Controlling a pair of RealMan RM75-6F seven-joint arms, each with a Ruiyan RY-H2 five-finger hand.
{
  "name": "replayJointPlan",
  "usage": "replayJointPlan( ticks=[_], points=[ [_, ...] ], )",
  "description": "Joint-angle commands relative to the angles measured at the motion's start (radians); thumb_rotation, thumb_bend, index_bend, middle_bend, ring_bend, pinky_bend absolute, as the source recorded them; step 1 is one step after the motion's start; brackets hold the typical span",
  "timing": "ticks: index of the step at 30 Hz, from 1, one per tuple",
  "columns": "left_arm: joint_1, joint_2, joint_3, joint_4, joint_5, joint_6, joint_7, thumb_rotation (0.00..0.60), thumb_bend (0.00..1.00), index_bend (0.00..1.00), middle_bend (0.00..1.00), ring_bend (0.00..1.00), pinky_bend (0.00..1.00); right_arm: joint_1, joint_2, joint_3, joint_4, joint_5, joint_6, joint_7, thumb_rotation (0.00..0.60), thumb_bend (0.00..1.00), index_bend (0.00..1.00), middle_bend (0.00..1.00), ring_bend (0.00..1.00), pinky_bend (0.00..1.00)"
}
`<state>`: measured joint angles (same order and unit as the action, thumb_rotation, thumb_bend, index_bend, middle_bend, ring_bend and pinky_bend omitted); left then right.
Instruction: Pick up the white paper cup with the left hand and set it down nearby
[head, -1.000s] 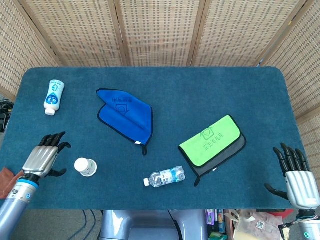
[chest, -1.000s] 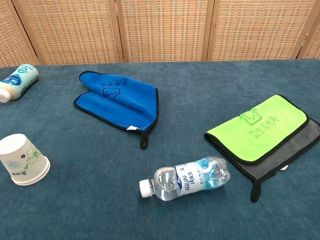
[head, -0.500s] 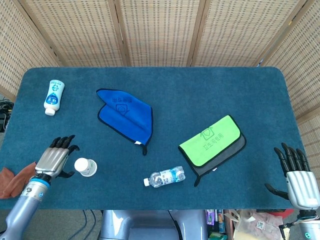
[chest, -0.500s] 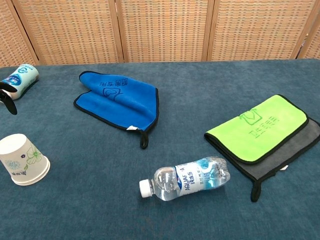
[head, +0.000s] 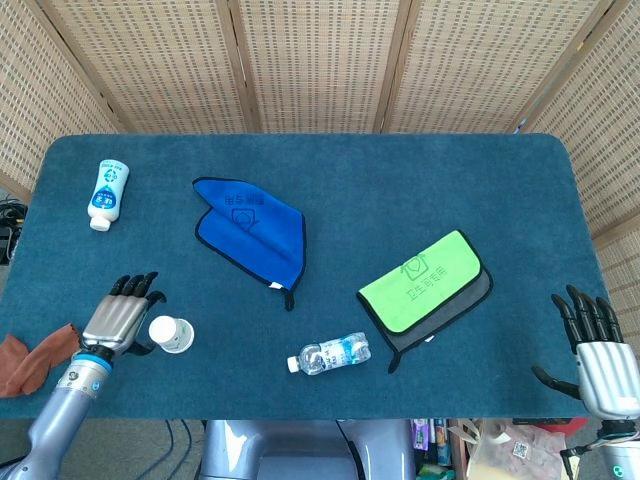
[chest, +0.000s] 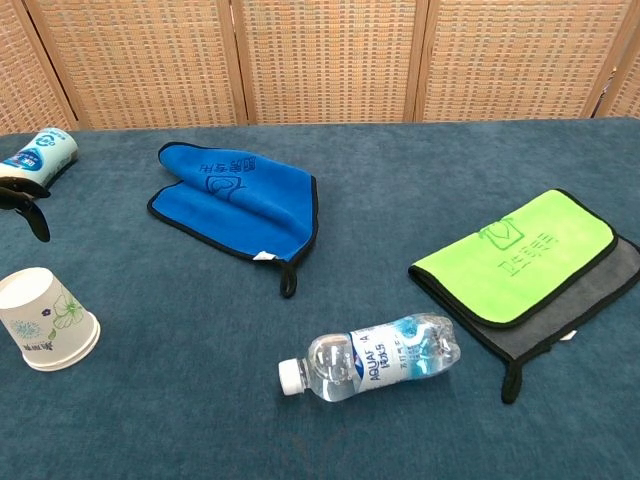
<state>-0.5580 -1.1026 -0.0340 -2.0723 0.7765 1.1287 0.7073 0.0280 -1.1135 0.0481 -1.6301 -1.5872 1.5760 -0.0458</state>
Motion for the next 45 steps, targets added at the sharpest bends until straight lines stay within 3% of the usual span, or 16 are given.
replayJointPlan(
  ticks=[1,45],
  points=[
    [-0.006,-0.006,0.006,0.002,-0.005,0.006,0.003,0.600,0.24,0.27,0.00,0.00,0.00,0.000,0.000,0.000,0.000,0.000,-0.001,0.001,0.600,0.12,0.00,0.00,0.00,0.00],
    [-0.051,-0.069,0.048,0.045,-0.020,0.040,0.012,0.600,0.24,0.35,0.00,0.00,0.00,0.000,0.002,0.002,0.002,0.002,0.000,0.008,0.600,0.12,0.00,0.00,0.00,0.00]
  ],
)
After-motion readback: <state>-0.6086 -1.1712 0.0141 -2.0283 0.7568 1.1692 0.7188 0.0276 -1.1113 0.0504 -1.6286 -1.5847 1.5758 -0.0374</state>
